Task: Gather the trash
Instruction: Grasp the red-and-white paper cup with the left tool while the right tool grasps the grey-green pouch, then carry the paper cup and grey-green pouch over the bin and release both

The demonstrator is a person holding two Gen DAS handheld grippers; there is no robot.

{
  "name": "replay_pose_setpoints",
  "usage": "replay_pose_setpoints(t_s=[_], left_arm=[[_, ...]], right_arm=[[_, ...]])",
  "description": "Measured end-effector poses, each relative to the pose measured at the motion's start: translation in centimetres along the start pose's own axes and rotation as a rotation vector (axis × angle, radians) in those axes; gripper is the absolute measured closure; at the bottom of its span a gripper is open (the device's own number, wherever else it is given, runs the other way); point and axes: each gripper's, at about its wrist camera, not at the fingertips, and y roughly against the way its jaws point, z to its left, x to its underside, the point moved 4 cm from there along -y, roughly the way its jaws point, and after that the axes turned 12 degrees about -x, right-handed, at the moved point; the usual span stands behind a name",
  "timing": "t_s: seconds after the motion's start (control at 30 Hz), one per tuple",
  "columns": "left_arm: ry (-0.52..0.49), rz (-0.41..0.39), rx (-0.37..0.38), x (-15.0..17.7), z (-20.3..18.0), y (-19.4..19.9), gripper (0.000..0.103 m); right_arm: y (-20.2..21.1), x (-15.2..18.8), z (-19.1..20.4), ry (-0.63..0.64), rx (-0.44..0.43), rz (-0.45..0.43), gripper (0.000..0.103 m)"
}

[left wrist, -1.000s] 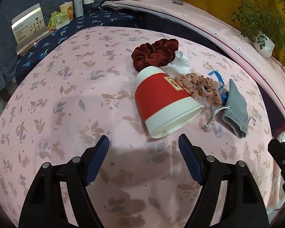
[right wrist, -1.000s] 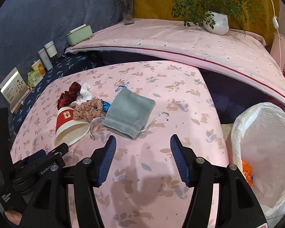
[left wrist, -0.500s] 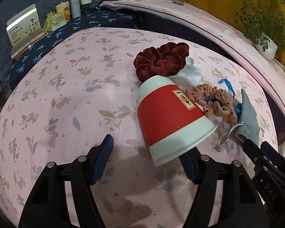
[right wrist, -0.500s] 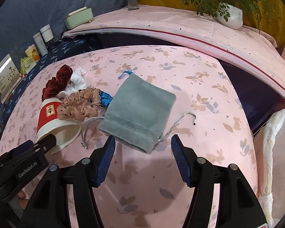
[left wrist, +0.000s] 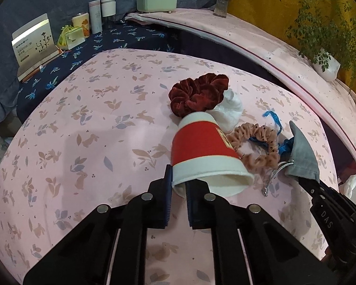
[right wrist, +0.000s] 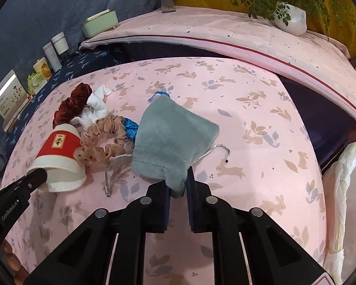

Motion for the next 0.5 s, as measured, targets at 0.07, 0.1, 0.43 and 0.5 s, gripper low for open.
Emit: replay_pose_setpoints(t_s=[0.07,0.1,0.43,0.5], left_arm=[[0.006,-0.011,0.008,-0.2,0.0,1.1,0.098],[0.008,-0.019,0.012,-0.3,-0.1,1.6,0.099],[-0.019,-0.097,0.076,-0.2,-2.8,8.1,0.1],[-0.033,-0.109,0.094,-0.1,-3.8,9.3,0.1]], right_arm=[[1.2,-0.3,0.0,-0.003,-0.009,-0.024,0.092],[2.0,-0.6,0.0,-0.003,-0.013,-0.037,0.092],[9.6,-1.7,-0.8,0.0,-0.037,-0.149,0.092],[10.8,-1.6,-1.5,-0.011,-0.034,-0.163,0.092]])
